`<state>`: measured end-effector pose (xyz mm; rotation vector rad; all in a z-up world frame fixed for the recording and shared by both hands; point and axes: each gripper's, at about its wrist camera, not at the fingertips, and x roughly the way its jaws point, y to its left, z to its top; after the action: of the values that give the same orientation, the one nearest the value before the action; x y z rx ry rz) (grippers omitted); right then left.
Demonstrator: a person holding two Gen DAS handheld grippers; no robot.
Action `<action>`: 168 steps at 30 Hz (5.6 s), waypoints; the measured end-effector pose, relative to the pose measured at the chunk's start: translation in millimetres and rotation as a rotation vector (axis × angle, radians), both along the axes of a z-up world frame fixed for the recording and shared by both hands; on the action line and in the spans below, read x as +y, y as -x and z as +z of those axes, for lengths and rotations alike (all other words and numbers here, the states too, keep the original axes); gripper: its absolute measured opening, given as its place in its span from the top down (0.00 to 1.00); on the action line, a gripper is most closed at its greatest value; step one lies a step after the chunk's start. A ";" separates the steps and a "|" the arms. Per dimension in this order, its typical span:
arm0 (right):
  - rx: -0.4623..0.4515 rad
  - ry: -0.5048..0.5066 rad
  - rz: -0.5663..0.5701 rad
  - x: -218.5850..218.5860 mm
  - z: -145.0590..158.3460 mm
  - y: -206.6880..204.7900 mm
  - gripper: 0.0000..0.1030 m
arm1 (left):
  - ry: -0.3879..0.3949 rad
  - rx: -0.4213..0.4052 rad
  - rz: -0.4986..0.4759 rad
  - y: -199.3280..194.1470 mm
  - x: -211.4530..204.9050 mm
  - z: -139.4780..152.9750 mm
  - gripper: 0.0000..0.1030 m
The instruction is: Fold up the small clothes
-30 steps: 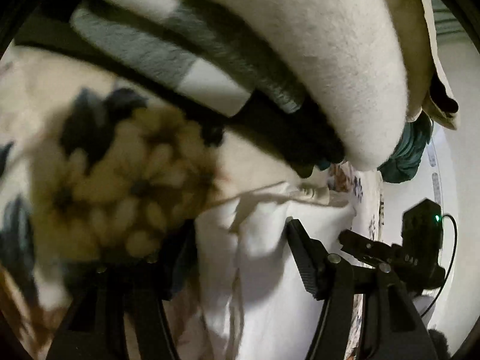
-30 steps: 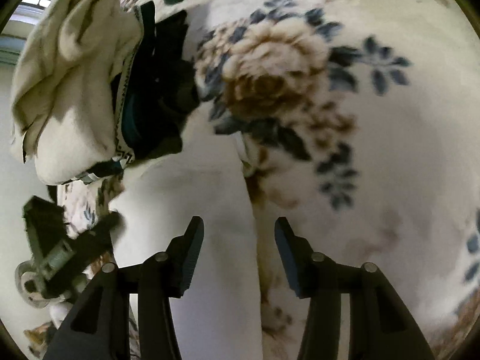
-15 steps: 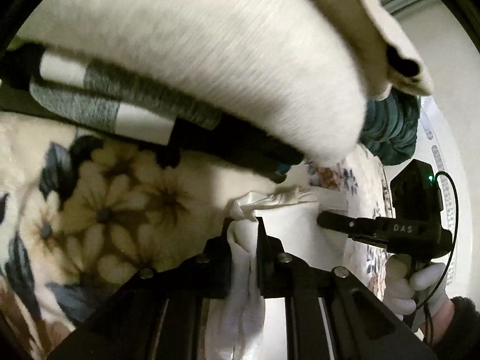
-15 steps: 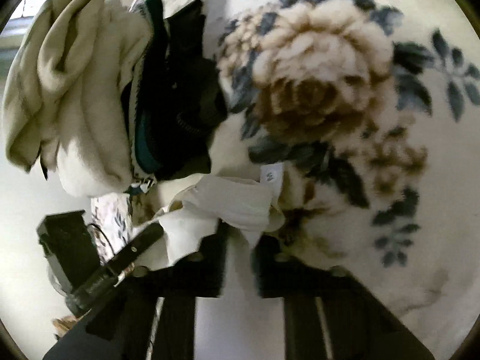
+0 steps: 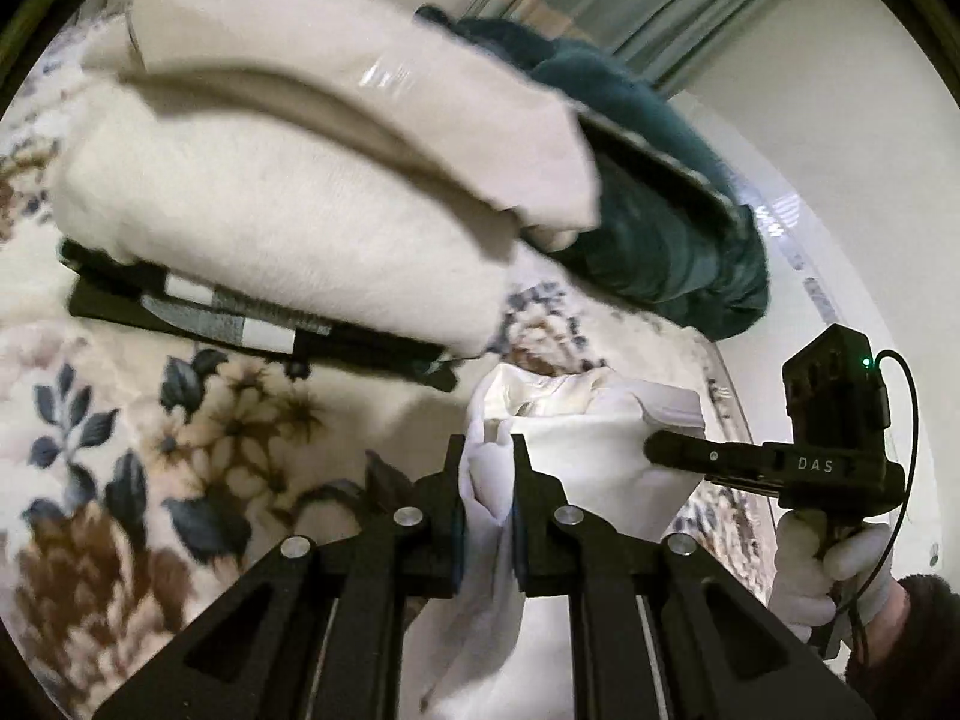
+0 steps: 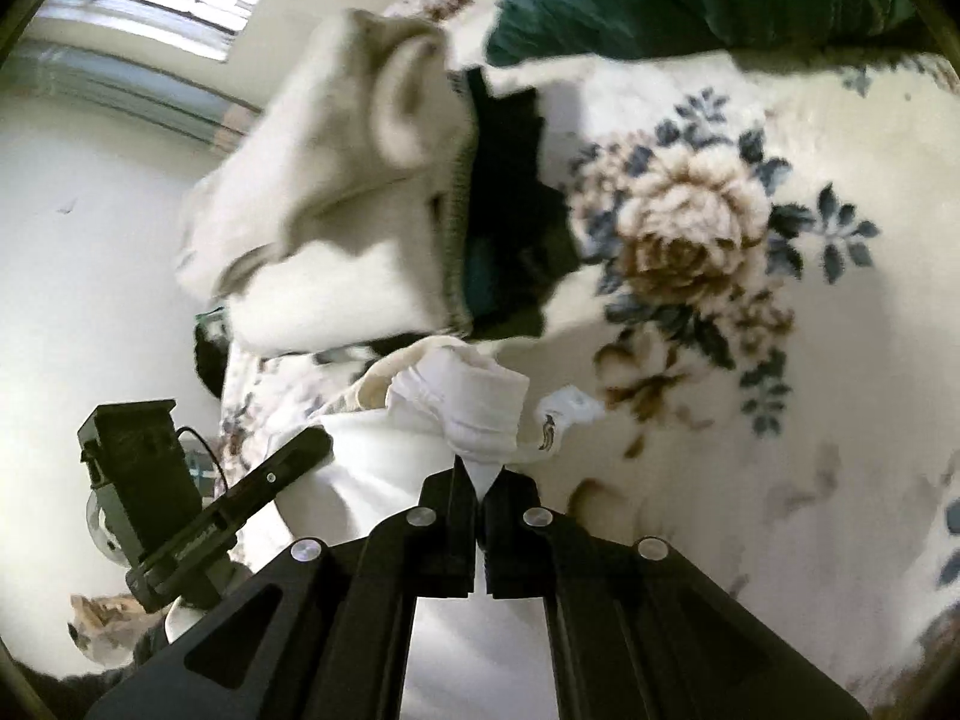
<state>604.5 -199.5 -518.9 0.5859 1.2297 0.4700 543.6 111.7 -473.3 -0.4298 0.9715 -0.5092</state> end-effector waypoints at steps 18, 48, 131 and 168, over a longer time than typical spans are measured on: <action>0.037 0.068 0.228 27.4 34.0 264.3 0.70 | -0.029 0.282 0.059 226.5 53.4 -25.6 0.47; 0.228 0.086 -0.243 -4.9 -62.5 209.0 0.94 | -0.027 0.344 0.094 80.4 31.8 -100.2 0.99; 0.263 -0.281 -0.345 -33.4 -33.1 256.1 0.75 | 0.408 0.437 0.329 133.0 94.7 -63.5 0.55; 0.373 0.069 -0.198 -11.2 -54.8 274.8 0.48 | -0.030 0.535 0.070 203.8 72.1 -104.7 0.56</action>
<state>329.7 -210.7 -573.7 0.7500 1.5164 0.1533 339.9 183.8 -578.1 -0.5870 1.4703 -0.3178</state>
